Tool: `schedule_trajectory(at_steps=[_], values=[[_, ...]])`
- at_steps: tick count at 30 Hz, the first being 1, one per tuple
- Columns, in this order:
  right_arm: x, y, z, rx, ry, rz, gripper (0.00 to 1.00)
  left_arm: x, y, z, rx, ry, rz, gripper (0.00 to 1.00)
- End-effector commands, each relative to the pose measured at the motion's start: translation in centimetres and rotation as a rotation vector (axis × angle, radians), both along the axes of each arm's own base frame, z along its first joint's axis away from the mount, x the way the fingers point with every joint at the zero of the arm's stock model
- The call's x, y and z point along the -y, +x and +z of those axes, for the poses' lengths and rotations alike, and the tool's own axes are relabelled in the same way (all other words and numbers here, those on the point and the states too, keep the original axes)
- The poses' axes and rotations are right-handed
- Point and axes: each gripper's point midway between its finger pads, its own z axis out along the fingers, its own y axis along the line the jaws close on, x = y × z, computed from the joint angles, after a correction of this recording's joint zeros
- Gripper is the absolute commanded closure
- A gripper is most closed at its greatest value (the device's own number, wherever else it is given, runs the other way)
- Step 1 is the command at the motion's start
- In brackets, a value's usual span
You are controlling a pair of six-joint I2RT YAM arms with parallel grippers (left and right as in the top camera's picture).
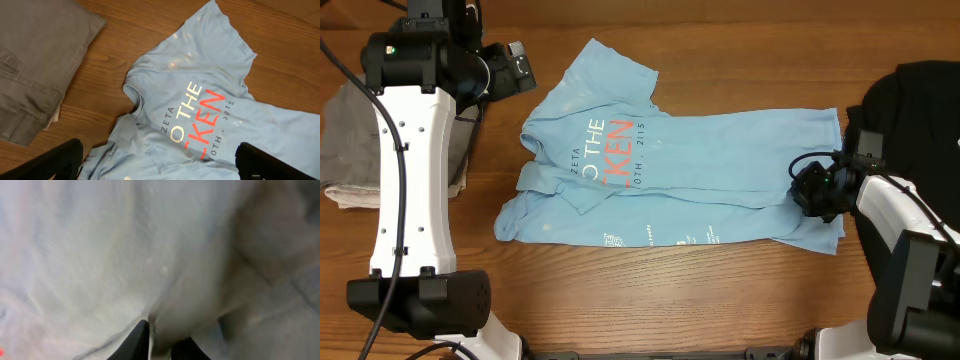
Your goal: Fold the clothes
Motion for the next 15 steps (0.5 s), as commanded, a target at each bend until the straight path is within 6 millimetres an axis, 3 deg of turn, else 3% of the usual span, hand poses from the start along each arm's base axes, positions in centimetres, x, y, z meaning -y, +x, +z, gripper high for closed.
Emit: schedule_trajectory(at_steps=[1,9,15], values=[[0.1,1.0,0.3,0.035,0.015,-0.039,0.82,-0.2,0.0,0.7,0.021,0.008,-0.016,0.00],[1.0,2.4,0.7,0.085,-0.016,-0.091,0.82,-0.2,0.0,0.7,0.021,0.008,-0.016,0.00],[1.7,2.7,-0.3,0.079,-0.053,-0.104,0.82,-0.2,0.0,0.7,0.021,0.008,-0.016,0.00]])
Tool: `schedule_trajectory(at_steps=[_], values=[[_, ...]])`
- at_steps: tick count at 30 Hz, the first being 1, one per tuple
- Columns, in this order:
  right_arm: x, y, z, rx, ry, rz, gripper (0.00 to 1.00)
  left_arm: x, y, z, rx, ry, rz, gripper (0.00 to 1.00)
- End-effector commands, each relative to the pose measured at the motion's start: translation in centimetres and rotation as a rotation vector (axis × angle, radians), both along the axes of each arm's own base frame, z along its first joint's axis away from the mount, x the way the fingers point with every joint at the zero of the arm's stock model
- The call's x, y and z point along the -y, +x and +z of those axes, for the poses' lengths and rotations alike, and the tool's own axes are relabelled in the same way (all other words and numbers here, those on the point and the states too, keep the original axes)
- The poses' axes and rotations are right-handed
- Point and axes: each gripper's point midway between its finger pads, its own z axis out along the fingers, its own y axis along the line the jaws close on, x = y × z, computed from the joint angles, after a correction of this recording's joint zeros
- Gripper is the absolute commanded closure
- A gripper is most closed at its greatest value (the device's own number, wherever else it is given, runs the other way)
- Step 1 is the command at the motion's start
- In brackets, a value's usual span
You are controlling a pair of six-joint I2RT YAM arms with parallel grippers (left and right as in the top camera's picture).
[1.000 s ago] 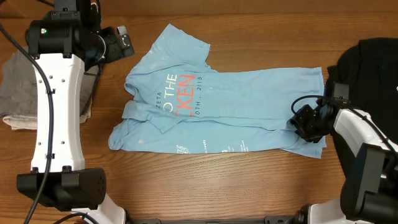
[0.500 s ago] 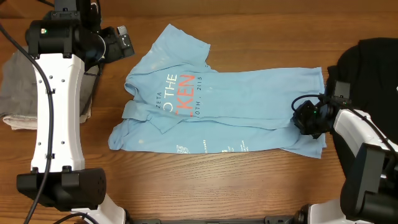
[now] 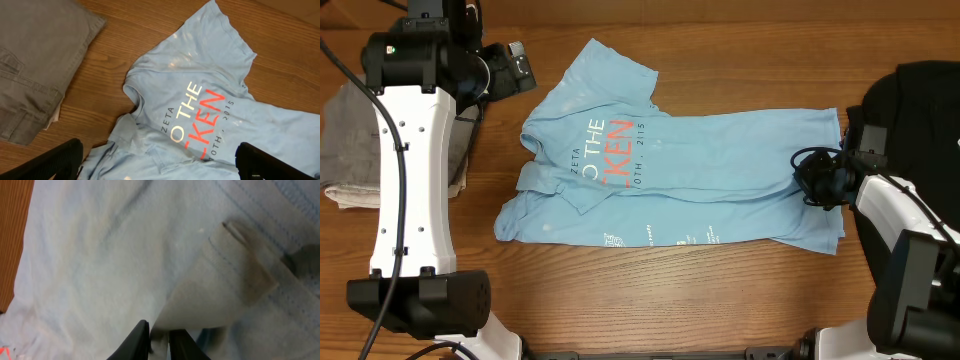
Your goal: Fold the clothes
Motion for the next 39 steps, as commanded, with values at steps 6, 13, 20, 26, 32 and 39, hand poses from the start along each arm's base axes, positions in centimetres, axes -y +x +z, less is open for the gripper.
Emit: schedule_trajectory(at_steps=[6,13,20,26,32,39], values=[[0.4,0.7,-2.4,-0.019,-0.022,-0.013,0.81,-0.2,0.0,0.7,0.021,0.008,-0.016,0.00],[-1.3,3.7,-1.1,0.122,0.035,0.055,0.75,-0.2,0.0,0.7,0.021,0.008,-0.016,0.00],[-2.2,6.3,1.3,0.263,0.068,0.130,0.46,-0.2,0.0,0.7,0.021,0.008,-0.016,0.00],[-4.4,7.2,7.2,0.404,0.042,0.406,0.40,-0.2,0.0,0.7,0.021,0.008,-0.016,0.00],[-6.4,4.0,11.3,0.320,0.025,0.500,0.53,-0.2,0.0,0.7,0.021,0.008,-0.016,0.00],[-10.4,-2.6,7.0,0.037,0.061,0.590,0.96,-0.2,0.0,0.7,0.021,0.008,-0.016,0.00]])
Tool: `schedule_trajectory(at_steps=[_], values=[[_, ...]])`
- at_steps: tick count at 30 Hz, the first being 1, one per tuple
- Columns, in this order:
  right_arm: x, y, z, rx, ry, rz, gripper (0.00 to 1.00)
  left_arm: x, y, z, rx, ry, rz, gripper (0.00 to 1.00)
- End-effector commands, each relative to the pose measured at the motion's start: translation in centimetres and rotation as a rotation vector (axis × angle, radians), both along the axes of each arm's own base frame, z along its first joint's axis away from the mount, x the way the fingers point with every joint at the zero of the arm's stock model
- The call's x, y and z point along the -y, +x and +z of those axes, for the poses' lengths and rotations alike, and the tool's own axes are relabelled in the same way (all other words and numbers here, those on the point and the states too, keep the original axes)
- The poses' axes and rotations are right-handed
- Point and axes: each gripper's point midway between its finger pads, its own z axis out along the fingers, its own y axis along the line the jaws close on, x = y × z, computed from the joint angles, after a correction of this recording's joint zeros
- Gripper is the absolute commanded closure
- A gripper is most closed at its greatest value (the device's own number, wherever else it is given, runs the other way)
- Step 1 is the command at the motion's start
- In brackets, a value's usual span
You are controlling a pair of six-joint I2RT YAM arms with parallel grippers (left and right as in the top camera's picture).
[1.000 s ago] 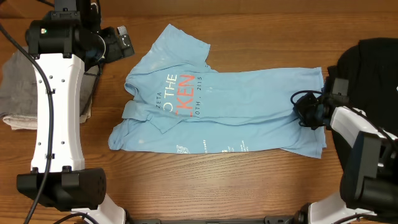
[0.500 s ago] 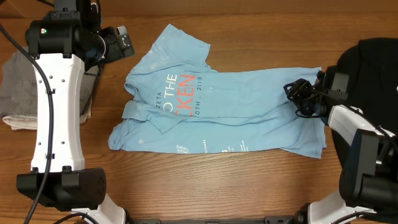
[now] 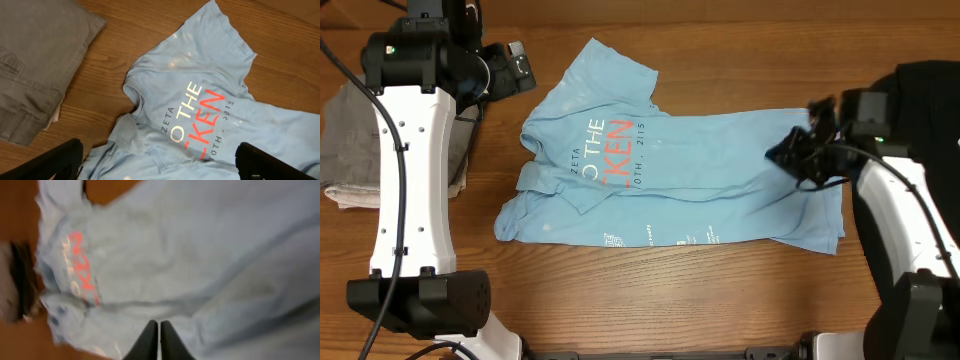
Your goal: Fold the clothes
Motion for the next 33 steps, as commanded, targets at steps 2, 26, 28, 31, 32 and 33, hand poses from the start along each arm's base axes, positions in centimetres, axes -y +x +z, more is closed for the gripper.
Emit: schedule_trajectory(at_steps=[2,26,28,31,32,33], values=[[-2.6,-3.3,-3.4,-0.089,-0.078,0.116,0.96,-0.2,0.0,0.7,0.021,0.008,-0.016,0.00],[-9.2,-6.0,-11.5,-0.055,-0.340,0.467,0.96,-0.2,0.0,0.7,0.021,0.008,-0.016,0.00],[-9.2,-6.2,-11.9,-0.069,-0.345,0.473,0.96,-0.2,0.0,0.7,0.021,0.008,-0.016,0.00],[-9.0,-6.2,-12.4,-0.078,-0.356,0.472,0.96,-0.2,0.0,0.7,0.021,0.008,-0.016,0.00],[-9.1,-6.1,-12.5,-0.075,-0.356,0.471,0.96,-0.2,0.0,0.7,0.021,0.008,-0.016,0.00],[-9.1,-5.9,-12.6,-0.069,-0.358,0.469,0.96,-0.2,0.0,0.7,0.021,0.008,-0.016,0.00]])
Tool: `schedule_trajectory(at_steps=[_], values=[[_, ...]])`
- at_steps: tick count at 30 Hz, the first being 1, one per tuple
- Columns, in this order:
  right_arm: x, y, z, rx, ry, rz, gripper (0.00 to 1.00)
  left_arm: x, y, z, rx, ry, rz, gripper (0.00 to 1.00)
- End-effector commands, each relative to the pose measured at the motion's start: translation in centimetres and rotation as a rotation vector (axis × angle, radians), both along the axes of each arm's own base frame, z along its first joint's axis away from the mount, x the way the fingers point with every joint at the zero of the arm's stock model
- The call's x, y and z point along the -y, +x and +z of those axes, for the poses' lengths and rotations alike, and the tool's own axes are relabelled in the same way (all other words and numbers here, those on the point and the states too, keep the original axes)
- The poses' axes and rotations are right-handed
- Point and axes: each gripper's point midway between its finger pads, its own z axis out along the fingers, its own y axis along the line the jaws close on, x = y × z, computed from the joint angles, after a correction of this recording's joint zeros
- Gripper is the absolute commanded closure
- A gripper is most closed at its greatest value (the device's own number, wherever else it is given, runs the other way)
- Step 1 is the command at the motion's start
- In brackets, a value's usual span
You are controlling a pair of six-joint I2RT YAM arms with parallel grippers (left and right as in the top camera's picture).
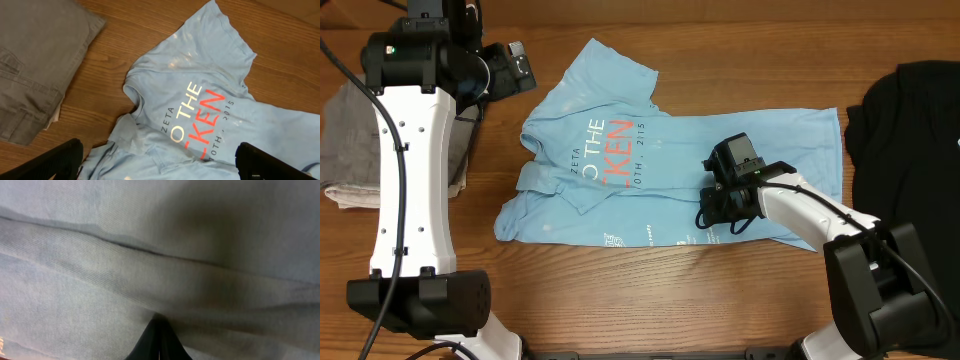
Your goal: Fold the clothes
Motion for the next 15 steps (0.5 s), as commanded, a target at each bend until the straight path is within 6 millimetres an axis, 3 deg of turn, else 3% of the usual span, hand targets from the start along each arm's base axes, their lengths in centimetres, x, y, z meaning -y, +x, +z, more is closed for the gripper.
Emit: schedule_trajectory(at_steps=[1,8,15], values=[[0.0,-0.1,-1.1,-0.004,-0.014,0.011,0.96,-0.2,0.0,0.7,0.021,0.008,-0.016,0.00],[-0.5,1.7,-1.0,0.063,0.007,0.006,0.96,-0.2,0.0,0.7,0.021,0.009,-0.015,0.00],[1.0,4.3,-0.8,0.176,-0.085,-0.068,0.96,-0.2,0.0,0.7,0.021,0.009,-0.015,0.00]])
